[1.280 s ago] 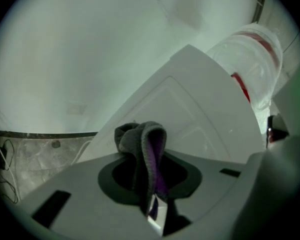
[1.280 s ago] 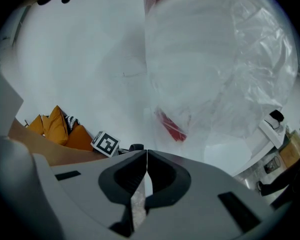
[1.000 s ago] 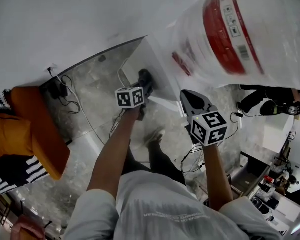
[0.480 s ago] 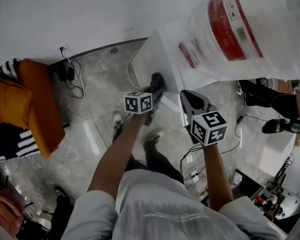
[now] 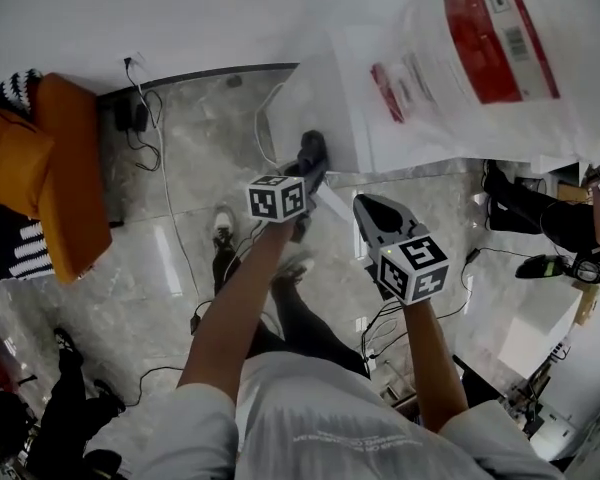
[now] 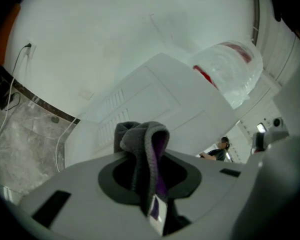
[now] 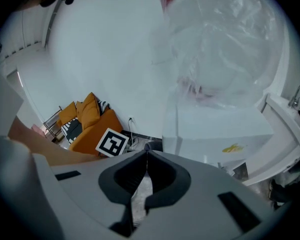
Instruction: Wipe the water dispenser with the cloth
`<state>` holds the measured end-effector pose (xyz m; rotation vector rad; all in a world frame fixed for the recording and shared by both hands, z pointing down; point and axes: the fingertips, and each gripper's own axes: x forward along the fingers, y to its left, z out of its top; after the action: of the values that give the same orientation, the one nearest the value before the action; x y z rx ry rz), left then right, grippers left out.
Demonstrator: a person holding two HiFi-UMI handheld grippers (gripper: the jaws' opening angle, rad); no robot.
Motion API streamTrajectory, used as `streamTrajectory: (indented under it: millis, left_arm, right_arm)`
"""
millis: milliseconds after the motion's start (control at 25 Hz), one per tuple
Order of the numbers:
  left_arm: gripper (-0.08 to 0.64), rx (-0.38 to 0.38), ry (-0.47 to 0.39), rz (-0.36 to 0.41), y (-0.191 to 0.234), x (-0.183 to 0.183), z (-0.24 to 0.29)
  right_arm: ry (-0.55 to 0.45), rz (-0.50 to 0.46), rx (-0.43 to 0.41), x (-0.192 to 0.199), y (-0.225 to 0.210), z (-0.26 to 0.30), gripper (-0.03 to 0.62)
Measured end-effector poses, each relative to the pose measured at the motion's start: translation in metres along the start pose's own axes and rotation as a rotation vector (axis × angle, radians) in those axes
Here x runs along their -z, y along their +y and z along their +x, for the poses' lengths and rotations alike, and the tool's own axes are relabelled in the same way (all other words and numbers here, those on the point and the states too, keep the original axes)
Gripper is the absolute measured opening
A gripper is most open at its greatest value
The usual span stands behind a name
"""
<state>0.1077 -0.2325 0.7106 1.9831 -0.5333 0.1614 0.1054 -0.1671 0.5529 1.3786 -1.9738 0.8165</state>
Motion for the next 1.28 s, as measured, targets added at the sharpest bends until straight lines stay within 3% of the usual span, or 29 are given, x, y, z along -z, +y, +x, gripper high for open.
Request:
streamTrajectory:
  millis: [160, 400, 640, 1040, 1280]
  left_arm:
    - [0.083, -0.017, -0.037, -0.026, 0.021, -0.009, 0.01]
    - [0.083, 0.022, -0.049, -0.028, 0.048, -0.029, 0.029]
    - [0.083, 0.036, -0.013, 0.022, 0.071, -0.045, 0.041]
    - [0.083, 0.061, 0.027, 0.092, 0.107, -0.095, 0.059]
    - [0.083, 0.033, 0.062, 0.219, 0.136, -0.121, 0.074]
  right_arm:
    - [0.049, -0.013, -0.029, 0.027, 0.002, 0.015, 0.015]
    - [0.113, 0.008, -0.06, 0.065, 0.006, 0.053, 0.015]
    - [0.137, 0.083, -0.075, 0.076, 0.02, 0.094, 0.015]
    - [0.197, 0.314, -0.075, 0.084, 0.044, 0.16, 0.015]
    - [0.216, 0.385, -0.088, 0.088, 0.062, 0.186, 0.015]
